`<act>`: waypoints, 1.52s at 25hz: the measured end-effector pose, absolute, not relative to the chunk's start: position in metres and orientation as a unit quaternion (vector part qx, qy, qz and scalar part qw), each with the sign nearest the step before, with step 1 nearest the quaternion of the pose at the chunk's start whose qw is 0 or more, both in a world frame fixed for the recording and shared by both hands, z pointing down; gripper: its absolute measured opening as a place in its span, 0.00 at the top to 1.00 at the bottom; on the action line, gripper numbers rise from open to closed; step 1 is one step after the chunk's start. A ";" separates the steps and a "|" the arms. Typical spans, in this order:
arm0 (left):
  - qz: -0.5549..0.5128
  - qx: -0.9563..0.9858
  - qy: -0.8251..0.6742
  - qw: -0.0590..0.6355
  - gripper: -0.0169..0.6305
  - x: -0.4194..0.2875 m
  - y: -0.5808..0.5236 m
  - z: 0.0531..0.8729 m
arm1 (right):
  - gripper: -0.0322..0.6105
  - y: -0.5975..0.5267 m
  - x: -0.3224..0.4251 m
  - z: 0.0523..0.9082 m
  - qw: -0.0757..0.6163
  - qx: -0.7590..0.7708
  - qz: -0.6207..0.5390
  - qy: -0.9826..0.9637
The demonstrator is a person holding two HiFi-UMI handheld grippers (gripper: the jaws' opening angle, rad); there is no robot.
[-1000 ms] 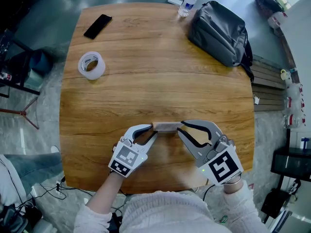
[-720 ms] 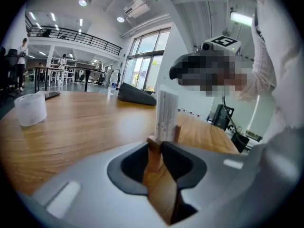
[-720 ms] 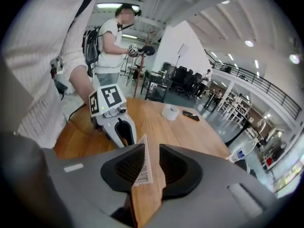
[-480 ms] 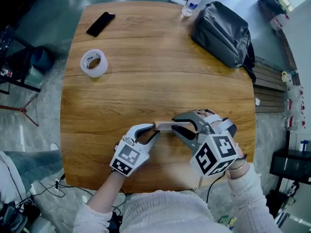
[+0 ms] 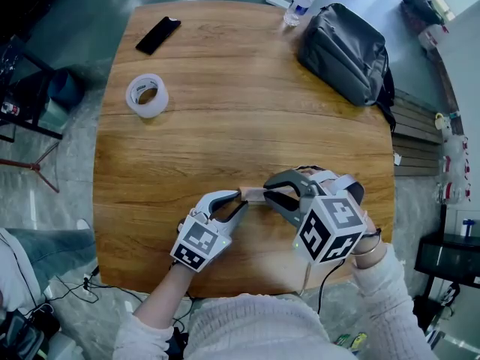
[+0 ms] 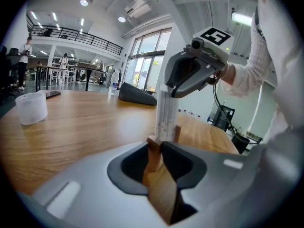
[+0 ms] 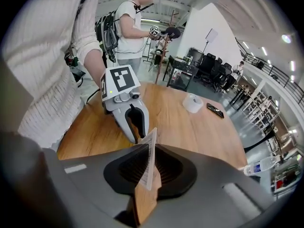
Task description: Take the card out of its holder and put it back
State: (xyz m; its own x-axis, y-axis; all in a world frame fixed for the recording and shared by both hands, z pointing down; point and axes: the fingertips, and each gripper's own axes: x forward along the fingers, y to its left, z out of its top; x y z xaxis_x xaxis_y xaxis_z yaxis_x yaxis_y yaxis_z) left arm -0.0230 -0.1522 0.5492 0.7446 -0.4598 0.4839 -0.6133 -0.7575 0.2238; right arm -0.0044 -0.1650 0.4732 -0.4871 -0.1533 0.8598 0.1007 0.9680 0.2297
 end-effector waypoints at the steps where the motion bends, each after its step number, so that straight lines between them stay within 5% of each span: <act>1: 0.204 0.915 -0.294 0.188 0.83 -0.023 -0.152 0.549 | 0.89 -0.164 -0.004 0.473 0.505 0.016 -0.117 -0.855; 38: 0.220 0.910 -0.301 0.184 0.83 -0.022 -0.152 0.552 | 0.91 -0.157 0.002 0.436 0.509 0.027 -0.114 -0.853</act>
State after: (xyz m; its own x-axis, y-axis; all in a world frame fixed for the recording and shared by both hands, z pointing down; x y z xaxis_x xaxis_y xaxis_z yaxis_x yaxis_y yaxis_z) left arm -0.0216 -0.1516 0.5521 0.7223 -0.4659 0.5111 -0.6279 -0.7516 0.2022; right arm 0.0019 -0.1566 0.4357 -0.4795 -0.1622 0.8624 0.0699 0.9726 0.2217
